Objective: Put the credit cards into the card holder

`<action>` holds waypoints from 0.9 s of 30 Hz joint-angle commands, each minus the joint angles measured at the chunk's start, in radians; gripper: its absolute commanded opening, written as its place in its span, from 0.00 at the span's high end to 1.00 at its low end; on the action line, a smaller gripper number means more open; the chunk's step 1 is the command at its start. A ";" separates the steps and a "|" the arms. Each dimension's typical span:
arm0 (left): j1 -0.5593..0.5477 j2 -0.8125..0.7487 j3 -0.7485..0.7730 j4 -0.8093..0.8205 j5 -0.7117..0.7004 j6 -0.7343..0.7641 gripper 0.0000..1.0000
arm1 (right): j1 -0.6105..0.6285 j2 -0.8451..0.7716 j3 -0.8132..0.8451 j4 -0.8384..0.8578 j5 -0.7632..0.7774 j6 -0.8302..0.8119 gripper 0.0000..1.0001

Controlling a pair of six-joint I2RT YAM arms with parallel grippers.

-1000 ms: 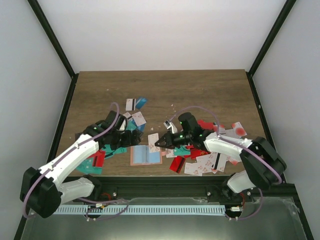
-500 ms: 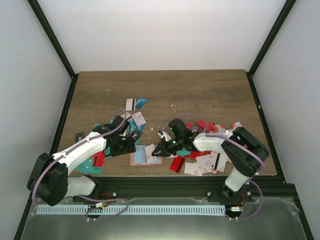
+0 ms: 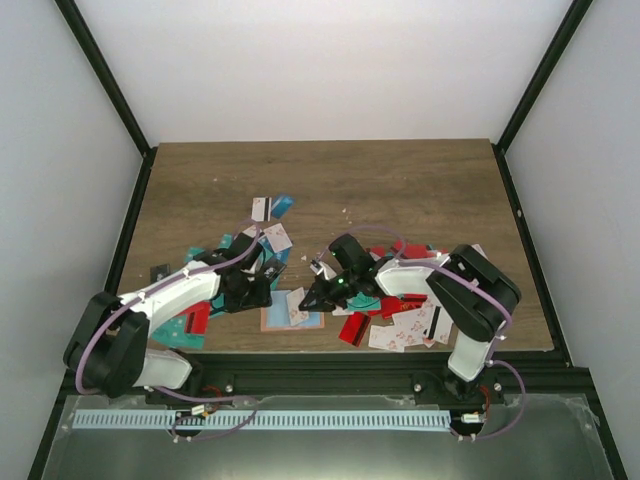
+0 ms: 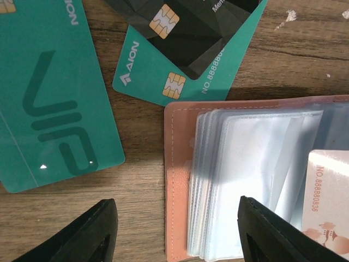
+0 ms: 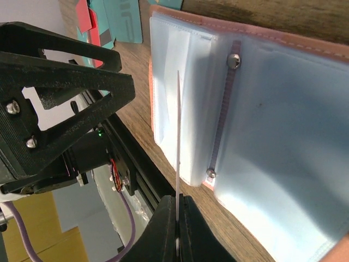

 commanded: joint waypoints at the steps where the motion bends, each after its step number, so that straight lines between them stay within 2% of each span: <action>1: 0.002 0.010 -0.001 0.022 0.004 0.014 0.39 | 0.007 0.030 0.045 -0.039 -0.005 -0.005 0.99; 12: 0.002 0.048 -0.016 0.053 0.022 0.021 0.53 | 0.008 0.071 0.063 -0.032 -0.023 -0.016 0.99; 27: 0.002 0.081 -0.044 0.091 0.070 0.020 0.70 | 0.009 0.132 0.074 0.058 -0.047 0.012 0.99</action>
